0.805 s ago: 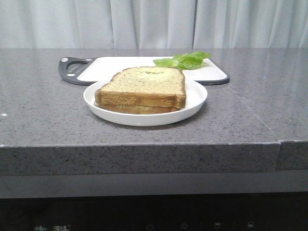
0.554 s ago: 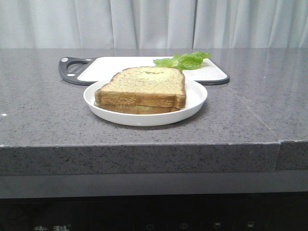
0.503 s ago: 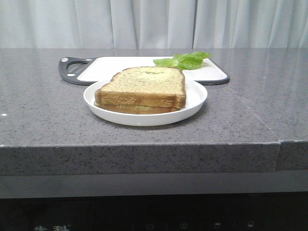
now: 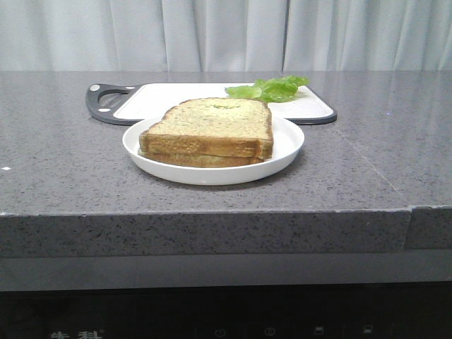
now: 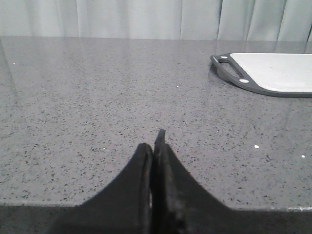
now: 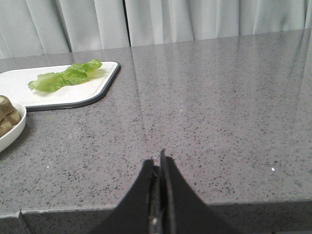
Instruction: Left arm grabs bread, right arm adds lettuce
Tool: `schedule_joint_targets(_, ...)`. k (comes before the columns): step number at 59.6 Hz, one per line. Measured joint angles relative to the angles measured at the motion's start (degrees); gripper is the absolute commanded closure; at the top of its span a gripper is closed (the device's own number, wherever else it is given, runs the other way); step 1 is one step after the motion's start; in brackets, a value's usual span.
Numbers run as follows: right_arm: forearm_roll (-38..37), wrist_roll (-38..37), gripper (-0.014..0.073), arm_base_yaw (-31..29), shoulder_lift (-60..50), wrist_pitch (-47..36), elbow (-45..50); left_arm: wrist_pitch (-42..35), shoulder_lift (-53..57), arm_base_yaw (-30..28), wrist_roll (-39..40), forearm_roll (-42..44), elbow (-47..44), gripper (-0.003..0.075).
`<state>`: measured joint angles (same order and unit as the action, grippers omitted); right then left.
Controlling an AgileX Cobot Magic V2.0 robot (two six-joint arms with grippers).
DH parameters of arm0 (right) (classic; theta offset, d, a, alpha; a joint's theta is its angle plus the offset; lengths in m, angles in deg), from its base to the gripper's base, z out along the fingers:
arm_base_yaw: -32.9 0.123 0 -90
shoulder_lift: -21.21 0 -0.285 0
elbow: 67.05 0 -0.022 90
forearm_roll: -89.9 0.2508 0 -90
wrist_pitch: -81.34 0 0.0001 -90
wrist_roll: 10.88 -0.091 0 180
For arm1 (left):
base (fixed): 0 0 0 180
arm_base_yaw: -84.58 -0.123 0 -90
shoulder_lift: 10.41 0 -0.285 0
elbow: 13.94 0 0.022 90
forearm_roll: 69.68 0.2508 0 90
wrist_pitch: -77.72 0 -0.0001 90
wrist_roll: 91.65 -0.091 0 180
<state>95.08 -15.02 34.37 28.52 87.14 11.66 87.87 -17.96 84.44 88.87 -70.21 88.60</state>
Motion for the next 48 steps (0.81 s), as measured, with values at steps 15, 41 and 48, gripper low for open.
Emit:
schedule_joint_targets(15, 0.0, 0.0, 0.0654, 0.0, 0.0, 0.0, 0.0, 0.0, 0.0, 0.0, 0.0, 0.0, 0.0, 0.0741)
schedule_joint_targets(41, 0.0, 0.0, 0.0654, 0.0, 0.0, 0.0, 0.0, -1.4, 0.0, 0.0, 0.0, 0.0, 0.0, 0.0741)
schedule_joint_targets(48, 0.0, 0.0, 0.0654, 0.0, 0.0, 0.0, 0.0, -3.5, 0.0, 0.0, 0.0, 0.0, 0.0, 0.0741)
